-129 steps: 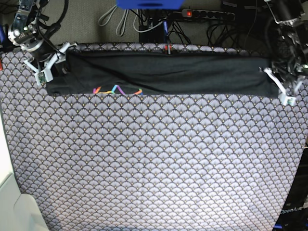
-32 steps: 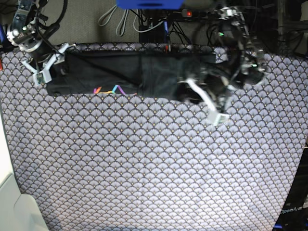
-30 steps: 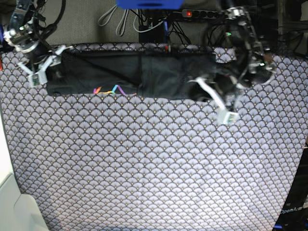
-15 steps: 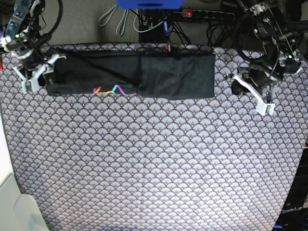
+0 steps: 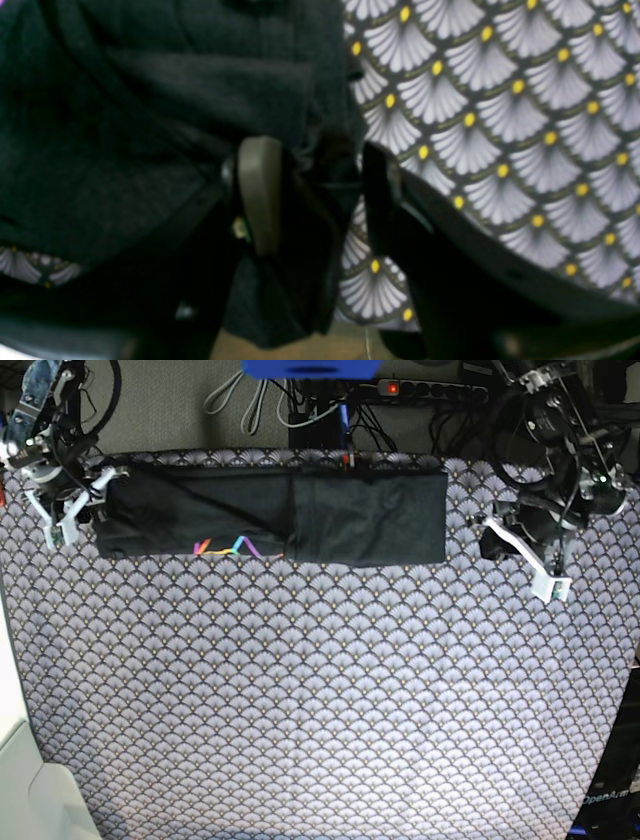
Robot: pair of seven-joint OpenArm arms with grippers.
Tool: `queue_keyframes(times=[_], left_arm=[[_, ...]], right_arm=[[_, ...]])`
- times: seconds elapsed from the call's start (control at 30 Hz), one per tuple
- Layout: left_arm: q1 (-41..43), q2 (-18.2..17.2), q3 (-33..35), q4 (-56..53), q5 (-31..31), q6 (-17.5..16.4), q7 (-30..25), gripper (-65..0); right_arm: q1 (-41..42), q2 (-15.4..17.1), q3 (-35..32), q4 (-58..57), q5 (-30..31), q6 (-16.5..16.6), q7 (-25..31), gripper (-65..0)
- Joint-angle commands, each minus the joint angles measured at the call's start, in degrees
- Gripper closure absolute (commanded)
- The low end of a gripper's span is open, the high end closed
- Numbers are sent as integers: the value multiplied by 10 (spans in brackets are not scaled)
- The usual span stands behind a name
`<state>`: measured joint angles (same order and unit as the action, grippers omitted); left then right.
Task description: Fold the T-shirt properly
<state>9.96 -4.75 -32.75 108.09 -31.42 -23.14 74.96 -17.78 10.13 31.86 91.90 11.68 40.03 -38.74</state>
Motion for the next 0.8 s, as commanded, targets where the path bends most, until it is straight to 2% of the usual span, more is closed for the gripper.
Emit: queue_keyframes(times=[0.0, 0.23, 0.5, 0.63, 0.7, 0.77], left_arm=[[-3, -4, -1, 10, -9, -1, -6, -57], [-2, -4, -2, 10, -9, -1, -6, -57], [-4, -4, -2, 10, -9, -1, -6, -57], [-4, -4, -2, 10, -9, -1, -6, -57], [-4, -5, -2, 10, -9, -1, -6, -57], [-3, -5, -3, 10, -8, -1, -6, -57]], right_arm=[[4, 8, 3, 0, 4, 0, 8, -275], [15, 13, 1, -29, 4, 0, 5, -274], [9, 15, -38, -29, 4, 0, 3, -274], [10, 14, -38, -29, 5, 0, -29, -269], [13, 14, -39, -26, 6, 0, -43, -251], [14, 14, -39, -25, 7, 0, -47, -199]])
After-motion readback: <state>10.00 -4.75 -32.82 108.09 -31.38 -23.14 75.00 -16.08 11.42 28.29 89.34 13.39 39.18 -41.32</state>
